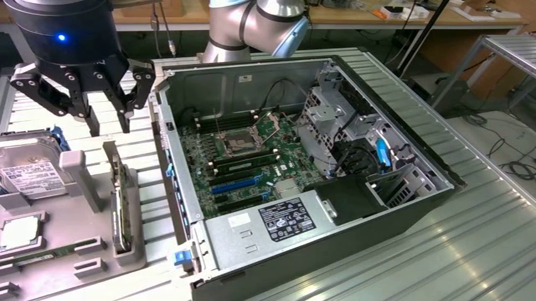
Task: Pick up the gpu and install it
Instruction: 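Pick up the gpu and move the gpu toward the slot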
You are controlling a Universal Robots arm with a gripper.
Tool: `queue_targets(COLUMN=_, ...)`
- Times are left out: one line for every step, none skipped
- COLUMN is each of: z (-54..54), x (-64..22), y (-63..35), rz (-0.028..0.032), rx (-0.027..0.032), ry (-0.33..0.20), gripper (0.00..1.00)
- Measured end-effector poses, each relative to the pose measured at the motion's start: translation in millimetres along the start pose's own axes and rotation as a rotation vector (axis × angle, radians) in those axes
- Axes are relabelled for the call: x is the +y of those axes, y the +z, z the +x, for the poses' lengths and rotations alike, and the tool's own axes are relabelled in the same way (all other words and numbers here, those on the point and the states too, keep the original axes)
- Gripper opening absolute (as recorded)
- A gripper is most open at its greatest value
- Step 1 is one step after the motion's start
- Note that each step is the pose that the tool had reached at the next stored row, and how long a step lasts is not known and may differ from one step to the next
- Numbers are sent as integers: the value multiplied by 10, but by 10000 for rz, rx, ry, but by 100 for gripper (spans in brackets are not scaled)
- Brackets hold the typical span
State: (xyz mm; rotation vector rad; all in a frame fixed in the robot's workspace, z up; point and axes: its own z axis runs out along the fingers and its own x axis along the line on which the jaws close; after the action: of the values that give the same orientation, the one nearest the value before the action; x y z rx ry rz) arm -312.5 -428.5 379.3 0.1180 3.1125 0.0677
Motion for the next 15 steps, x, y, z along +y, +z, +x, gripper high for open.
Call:
queue_targets(z=0, x=0, y=0, rz=0, rx=0, ry=0, gripper=42)
queue_targets(z=0, x=0, y=0, rz=0, rx=0, ry=0, gripper=42)
queue_targets(z=0, x=0, y=0, rz=0, rx=0, ry=0, gripper=42)
queue_targets(z=0, x=0, y=0, rz=0, rx=0, ry=0, gripper=42)
queue_targets(z=0, x=0, y=0, rz=0, rx=0, ry=0, gripper=42)
queue_targets(z=0, x=0, y=0, rz=0, rx=0, ry=0, gripper=42)
queue_targets(z=0, x=0, y=0, rz=1, rx=0, ry=-1, gripper=42)
queue_targets(z=0, x=0, y=0, rz=1, rx=0, ry=0, gripper=42)
queue_targets(z=1, x=-2, y=0, rz=0, rx=0, ry=1, gripper=42)
queue_targets(z=3, x=-4, y=1, rz=-1, rx=0, ry=1, gripper=42)
queue_targets(z=3, x=-7, y=1, rz=0, rx=0, ry=0, gripper=42)
queue_targets(z=4, x=-14, y=3, rz=0, rx=0, ry=-1, gripper=42)
queue_targets(z=9, x=-22, y=3, rz=1, rx=0, ry=0, gripper=42)
queue_targets(z=19, x=-34, y=6, rz=1, rx=0, ry=1, gripper=42)
queue_targets(z=26, x=-43, y=8, rz=3, rx=1, ry=0, gripper=42)
